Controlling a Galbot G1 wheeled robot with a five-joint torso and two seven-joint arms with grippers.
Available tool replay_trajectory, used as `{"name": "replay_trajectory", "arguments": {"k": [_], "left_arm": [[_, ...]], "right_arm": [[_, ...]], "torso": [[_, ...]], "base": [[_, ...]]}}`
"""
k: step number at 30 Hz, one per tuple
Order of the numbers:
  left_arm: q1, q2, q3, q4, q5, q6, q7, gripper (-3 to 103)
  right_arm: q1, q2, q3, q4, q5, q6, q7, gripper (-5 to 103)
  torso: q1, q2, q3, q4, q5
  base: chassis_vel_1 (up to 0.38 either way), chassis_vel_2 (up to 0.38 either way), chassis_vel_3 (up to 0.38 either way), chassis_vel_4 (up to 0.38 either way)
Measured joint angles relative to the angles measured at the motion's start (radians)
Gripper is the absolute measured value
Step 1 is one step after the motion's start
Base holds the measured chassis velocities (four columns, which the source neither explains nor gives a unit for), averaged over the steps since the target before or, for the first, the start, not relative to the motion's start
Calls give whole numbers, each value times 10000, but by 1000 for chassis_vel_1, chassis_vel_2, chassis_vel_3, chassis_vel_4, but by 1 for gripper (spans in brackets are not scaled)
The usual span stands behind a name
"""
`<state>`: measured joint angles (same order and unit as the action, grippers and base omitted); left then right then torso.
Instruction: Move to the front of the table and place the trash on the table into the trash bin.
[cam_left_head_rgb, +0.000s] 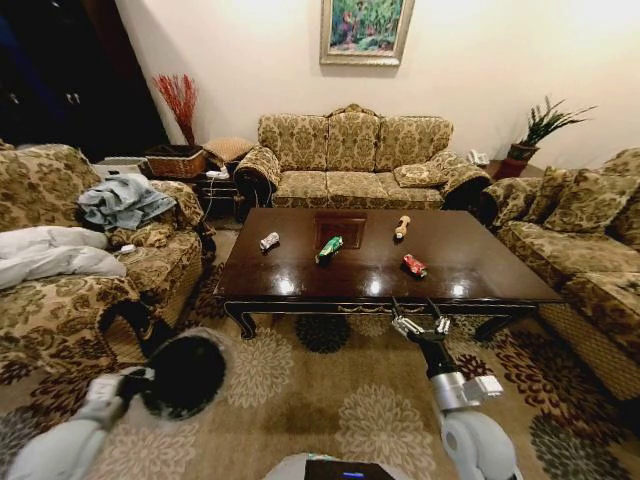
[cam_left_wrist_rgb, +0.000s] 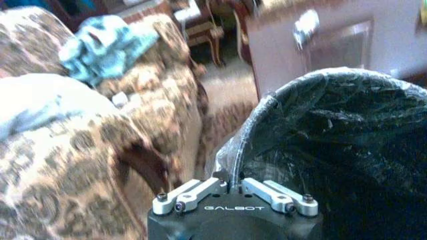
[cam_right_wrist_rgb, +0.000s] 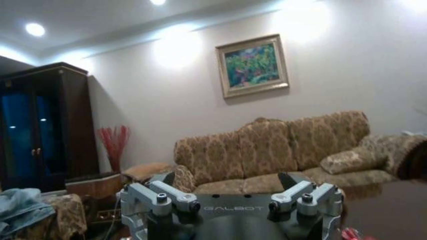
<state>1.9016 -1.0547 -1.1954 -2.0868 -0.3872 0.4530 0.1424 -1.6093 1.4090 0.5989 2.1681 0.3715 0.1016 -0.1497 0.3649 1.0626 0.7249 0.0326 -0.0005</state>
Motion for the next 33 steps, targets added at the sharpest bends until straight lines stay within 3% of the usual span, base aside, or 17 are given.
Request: {"name": "replay_trajectory", "arguments": {"k": [5,8,13,15,21,27,33], "left_arm": [[-278,392,-730,-616,-644,189,-47,0],[-425,849,-1284,-1037,-1109,369,-3,0],[-1321,2076,-1794,-1264,-2034,888,41,0],[-2069,2670,-1557,-1057,-2373,1171,-58,0],[-3202,3504,-881,-503,-2626,1280,-237,0],[-4499,3599,437,203,-2469,970,-437,0],[-4967,3605,1047,536,-2408,806,-511,0]], "right_arm": [[88,-84,-67,-21,-159,76,-62,100],[114,-133,-37,93,-161,50,-178,100],[52,-207,-19,243,-209,36,-583,100],[122,-165,-19,108,-335,15,-917,100],[377,-145,-157,-239,-517,12,-1391,100],[471,-52,-255,-368,-744,20,-1494,100],[506,-59,-233,-471,-751,39,-1520,100]], "torso": [[1,0,0,-13,0],[2,-1,1,-4,10],[1,0,1,-6,5],[1,0,1,-10,1],[3,-1,2,-5,6],[0,-1,0,-5,3],[-1,0,0,-4,3]], "base": [[0,0,0,0],[0,0,0,0],[0,0,0,0],[0,0,0,0],[0,0,0,0],[-28,18,25,-28],[-145,134,147,-140]]}}
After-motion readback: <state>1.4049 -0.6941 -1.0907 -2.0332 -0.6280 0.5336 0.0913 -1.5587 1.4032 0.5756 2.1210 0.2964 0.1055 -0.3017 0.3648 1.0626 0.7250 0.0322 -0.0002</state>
